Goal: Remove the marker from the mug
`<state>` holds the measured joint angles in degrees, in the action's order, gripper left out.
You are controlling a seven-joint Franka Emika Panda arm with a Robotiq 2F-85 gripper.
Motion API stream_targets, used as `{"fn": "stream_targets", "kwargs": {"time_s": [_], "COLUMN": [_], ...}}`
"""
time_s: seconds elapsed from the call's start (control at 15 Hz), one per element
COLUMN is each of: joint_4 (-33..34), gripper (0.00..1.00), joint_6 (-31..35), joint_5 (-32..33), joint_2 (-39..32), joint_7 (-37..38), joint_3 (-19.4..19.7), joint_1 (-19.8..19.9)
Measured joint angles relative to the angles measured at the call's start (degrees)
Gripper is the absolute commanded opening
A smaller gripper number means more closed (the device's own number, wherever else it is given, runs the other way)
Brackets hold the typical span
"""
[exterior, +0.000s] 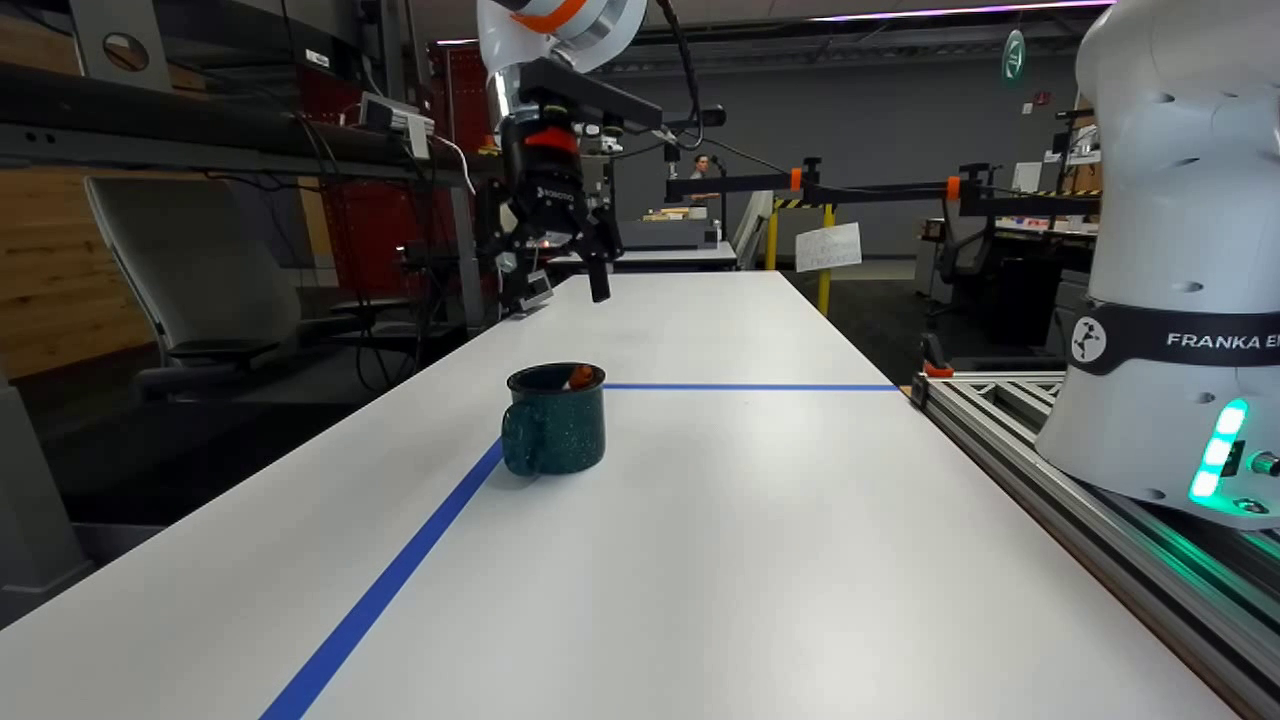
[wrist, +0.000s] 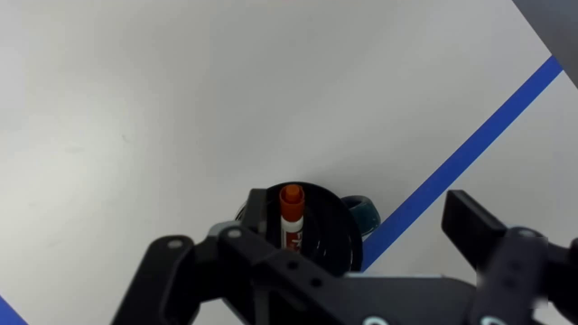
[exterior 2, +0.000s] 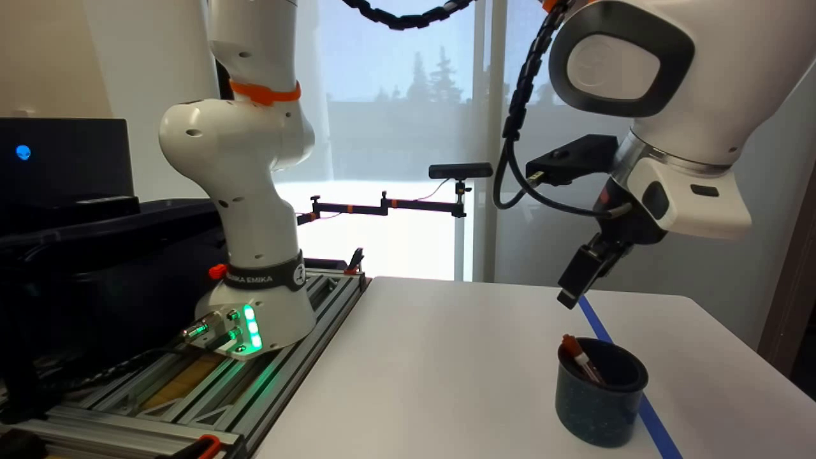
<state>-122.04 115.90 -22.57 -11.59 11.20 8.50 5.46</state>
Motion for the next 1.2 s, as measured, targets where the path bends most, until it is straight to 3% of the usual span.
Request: {"fn": "stream_targets", "kwargs": {"time_s": [0.47, 0.53, 0.6, 0.73, 0.93, 1.2], "joint_4": [5.5, 6.2, 6.8, 7.9, 9.5, 11.2], "gripper": [1.0, 0.95, 0.75, 0.7, 0.48, 0.48], "joint_6": [0.1, 0.1, 0.1, 0.1, 0.1, 0.1], "joint_5": [1.9, 2.4, 3.0, 4.3, 5.5, 6.3], "joint_2": [-5.9, -6.7, -7.5, -9.1, -11.1, -13.1], "joint_7": [-0.1, -0.2, -0.2, -0.4, -0.5, -0.9], "joint_3": [0.0, 0.0, 0.0, -0.1, -0.2, -0.4], "joint_1": [0.0, 0.0, 0.0, 0.0, 0.0, 0.0]}}
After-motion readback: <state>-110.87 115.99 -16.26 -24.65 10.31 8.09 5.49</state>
